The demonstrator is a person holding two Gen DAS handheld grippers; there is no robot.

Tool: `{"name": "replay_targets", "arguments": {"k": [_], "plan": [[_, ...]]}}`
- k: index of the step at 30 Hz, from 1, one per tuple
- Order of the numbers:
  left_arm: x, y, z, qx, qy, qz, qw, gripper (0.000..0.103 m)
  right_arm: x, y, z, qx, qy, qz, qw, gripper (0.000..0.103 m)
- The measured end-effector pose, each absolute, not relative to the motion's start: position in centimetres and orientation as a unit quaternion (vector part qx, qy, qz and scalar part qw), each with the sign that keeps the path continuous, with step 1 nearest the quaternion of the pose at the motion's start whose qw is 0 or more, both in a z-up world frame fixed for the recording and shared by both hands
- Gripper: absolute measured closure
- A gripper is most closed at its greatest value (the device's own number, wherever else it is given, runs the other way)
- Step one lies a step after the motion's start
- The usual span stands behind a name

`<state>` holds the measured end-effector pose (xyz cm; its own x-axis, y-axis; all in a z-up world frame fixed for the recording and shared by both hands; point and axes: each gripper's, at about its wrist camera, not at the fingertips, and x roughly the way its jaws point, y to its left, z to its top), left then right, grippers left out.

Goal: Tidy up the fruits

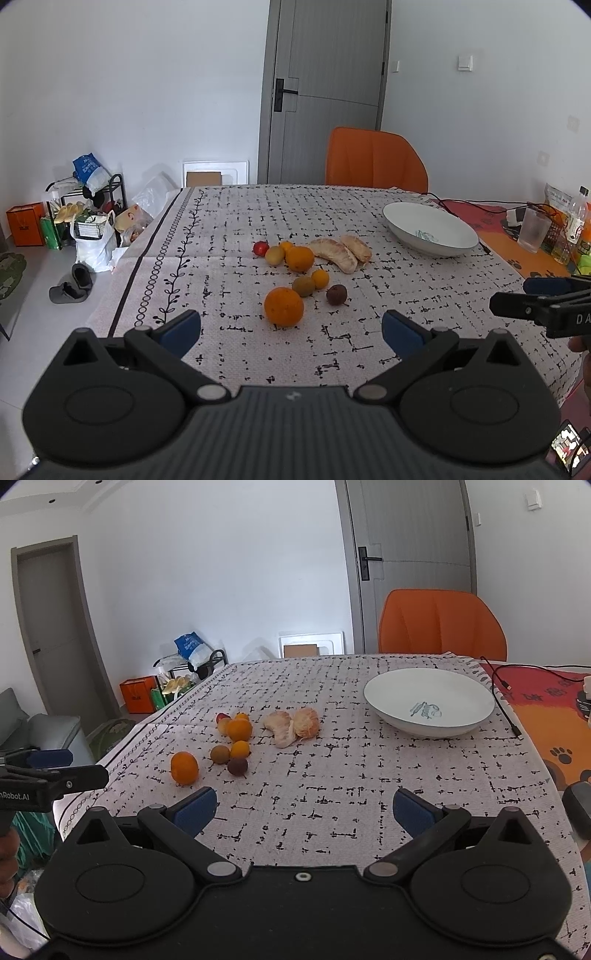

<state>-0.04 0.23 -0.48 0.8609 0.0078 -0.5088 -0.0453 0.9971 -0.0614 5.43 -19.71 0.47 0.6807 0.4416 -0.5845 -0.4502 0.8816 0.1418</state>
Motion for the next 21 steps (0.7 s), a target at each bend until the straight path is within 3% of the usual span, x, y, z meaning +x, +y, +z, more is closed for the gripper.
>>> {"name": "replay_targets", "arguments": {"k": [17, 21], "plan": [[2.1, 0.4, -3.4, -0.059, 0.26, -0.006, 0.964, 0.002, 7.0, -19.5, -2.8, 0.025, 0.331, 0.287, 0.899, 0.0], [3.0, 0.5, -4.1, -0.06, 0.257, 0.001, 0.965, 0.005, 7.7, -19.1, -3.9, 0.023, 0.336, 0.303, 0.892, 0.004]]}}
